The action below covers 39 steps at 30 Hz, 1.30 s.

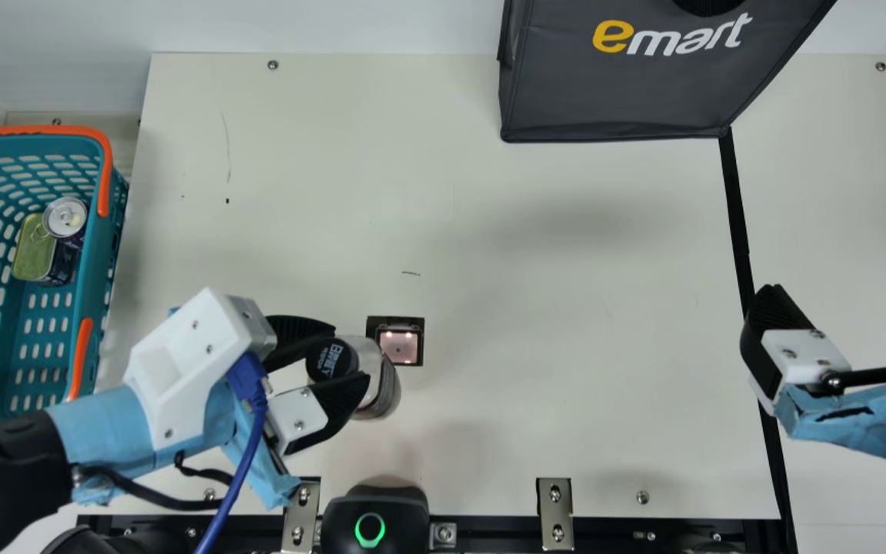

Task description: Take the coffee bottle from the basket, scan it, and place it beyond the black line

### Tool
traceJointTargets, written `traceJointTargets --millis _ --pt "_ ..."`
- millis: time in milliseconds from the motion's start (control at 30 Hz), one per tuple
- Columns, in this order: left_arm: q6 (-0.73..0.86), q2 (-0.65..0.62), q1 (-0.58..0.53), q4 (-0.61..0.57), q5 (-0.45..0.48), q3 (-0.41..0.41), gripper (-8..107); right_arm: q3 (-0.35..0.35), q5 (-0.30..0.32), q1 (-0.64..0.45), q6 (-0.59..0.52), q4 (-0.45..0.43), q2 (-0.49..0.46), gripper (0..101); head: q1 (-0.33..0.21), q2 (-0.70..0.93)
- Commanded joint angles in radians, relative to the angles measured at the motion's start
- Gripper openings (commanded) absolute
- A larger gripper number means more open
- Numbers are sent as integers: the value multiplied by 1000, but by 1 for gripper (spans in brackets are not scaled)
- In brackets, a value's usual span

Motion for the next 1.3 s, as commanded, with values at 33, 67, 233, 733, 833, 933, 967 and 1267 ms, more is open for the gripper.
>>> traceJointTargets --millis 33,67,233,733,833,933,967,1267 --pt "-9 -3 -8 4 0 4 10 0 0 0 0 0 0 91 -26 2" --pt "-12 -5 -12 6 -1 5 10 0 0 0 0 0 0 91 -26 2" --pt "-23 -13 -29 15 -4 15 10 0 0 0 0 0 0 91 -26 2" --pt "-78 -12 -84 51 -29 17 10 0 0 0 0 0 0 91 -26 2" --pt "-80 6 -93 54 -47 9 10 0 0 0 0 0 0 91 -26 2" --pt "-75 34 -99 53 -68 -6 10 0 0 0 0 0 0 91 -26 2" --pt "-73 45 -102 52 -76 -12 10 0 0 0 0 0 0 91 -26 2" --pt "1 170 -94 7 -136 -86 10 0 0 0 0 0 0 91 -26 2"
